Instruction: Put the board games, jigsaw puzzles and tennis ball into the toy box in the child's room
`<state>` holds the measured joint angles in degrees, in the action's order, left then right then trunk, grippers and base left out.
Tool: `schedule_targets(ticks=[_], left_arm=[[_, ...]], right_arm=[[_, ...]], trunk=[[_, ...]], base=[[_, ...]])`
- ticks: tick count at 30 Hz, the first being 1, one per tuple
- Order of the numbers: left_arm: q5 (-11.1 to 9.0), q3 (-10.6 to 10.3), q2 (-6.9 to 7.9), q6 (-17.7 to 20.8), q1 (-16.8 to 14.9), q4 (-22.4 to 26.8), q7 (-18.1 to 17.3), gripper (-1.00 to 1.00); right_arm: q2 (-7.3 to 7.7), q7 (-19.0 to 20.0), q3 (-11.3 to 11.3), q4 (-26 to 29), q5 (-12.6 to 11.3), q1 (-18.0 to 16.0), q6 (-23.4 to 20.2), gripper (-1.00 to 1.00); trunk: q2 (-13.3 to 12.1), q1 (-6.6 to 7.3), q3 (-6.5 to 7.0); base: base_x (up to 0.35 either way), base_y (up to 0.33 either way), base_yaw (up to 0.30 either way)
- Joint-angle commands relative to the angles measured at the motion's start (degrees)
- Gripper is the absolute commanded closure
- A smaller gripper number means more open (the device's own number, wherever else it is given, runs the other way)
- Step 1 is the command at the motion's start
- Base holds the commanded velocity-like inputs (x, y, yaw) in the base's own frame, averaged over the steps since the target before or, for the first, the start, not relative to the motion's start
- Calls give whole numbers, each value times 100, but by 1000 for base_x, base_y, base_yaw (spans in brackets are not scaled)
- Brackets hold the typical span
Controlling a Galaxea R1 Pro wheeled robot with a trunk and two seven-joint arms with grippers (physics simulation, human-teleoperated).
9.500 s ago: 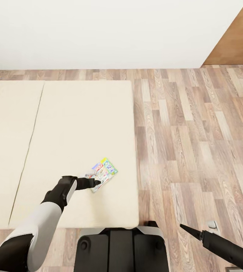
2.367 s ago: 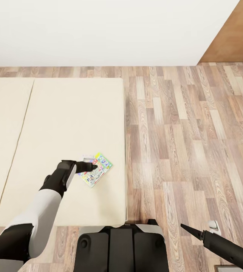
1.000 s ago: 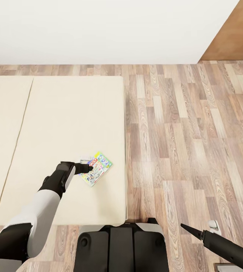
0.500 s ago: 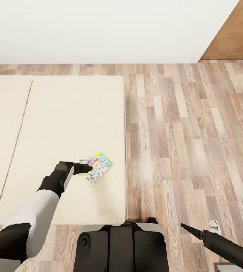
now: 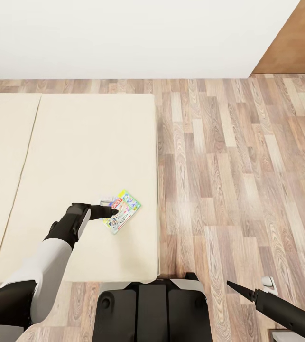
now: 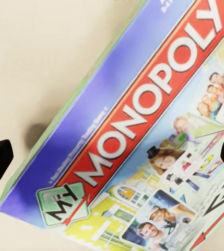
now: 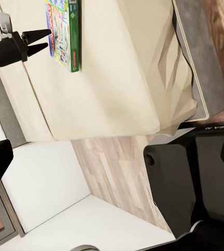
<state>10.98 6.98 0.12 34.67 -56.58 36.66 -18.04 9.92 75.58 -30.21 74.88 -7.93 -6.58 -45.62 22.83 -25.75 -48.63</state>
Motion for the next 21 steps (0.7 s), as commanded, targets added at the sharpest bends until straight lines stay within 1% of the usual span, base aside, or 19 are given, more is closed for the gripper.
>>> schedule_targets(ticks=[1,10,21], left_arm=[[61,22,-4,9,-2,4,-58,-100],[62,15,-1,-37,-2,-1,-113,-100],[66,11,5,-111,-2,-58,-125,-100]], right_arm=[[1,9,-2,4,-16,-1,-44,-100],[1,9,-2,9,-16,-1,-44,-100],[1,9,-2,8,-16,-1,-44,-100]], trunk=[[9,-3,-6],[9,-3,-11],[9,-3,-60]], base=[[0,0,0],[0,0,0],[0,0,0]])
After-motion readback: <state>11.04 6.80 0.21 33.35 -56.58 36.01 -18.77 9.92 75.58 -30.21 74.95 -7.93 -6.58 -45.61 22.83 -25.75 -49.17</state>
